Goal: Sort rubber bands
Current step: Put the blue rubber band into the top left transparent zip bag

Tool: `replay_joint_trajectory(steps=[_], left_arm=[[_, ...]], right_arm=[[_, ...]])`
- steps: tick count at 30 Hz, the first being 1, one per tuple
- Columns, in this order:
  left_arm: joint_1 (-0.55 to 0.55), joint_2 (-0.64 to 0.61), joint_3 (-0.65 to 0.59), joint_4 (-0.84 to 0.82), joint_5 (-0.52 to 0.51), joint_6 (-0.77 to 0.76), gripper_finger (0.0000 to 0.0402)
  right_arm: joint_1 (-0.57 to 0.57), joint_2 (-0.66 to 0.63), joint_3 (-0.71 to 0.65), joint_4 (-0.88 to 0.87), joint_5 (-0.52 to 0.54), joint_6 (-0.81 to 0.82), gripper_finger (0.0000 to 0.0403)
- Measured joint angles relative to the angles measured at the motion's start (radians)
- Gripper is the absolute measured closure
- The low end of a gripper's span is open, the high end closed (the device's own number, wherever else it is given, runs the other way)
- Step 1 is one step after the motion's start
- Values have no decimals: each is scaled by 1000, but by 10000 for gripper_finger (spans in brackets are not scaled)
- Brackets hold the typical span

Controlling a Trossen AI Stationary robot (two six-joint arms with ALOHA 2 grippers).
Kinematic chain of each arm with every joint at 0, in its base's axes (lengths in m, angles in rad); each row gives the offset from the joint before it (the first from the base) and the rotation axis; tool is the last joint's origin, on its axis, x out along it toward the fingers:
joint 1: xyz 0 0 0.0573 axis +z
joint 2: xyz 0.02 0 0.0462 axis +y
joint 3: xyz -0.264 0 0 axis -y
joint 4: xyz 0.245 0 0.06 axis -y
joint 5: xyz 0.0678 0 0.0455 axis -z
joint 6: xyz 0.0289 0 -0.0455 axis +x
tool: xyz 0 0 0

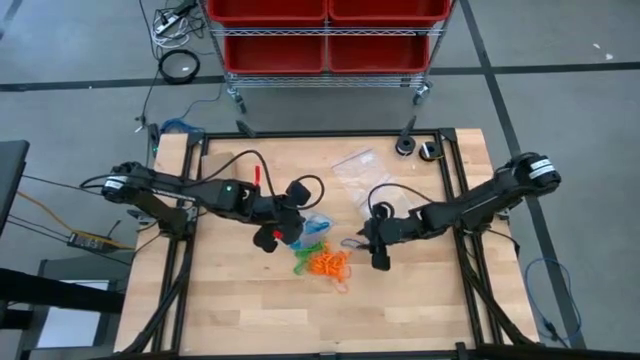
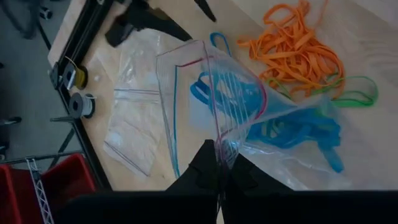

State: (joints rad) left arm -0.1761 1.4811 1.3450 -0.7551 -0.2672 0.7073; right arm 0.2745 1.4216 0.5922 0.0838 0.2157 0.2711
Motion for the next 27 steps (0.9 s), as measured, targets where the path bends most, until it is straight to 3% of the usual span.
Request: replay_joint_trajectory(steps=[6, 11, 15, 20, 27], left_arm=[[0, 0, -19, 12, 2, -11, 400], [0, 0, -20, 11, 3, -13, 400], [0, 0, -20, 11, 3, -19, 400], [0, 0, -20, 2, 3, -28, 400], [0, 0, -20, 1, 3, -31, 400]], right_arm=[[-4, 186, 7, 85, -61, -28, 236], [-20, 274, 27, 131, -40, -30, 246], [-33, 272, 28, 129, -29, -37, 289], [-41, 249, 26, 100, -22, -68, 389], [-44, 199, 23, 19, -23, -63, 401]])
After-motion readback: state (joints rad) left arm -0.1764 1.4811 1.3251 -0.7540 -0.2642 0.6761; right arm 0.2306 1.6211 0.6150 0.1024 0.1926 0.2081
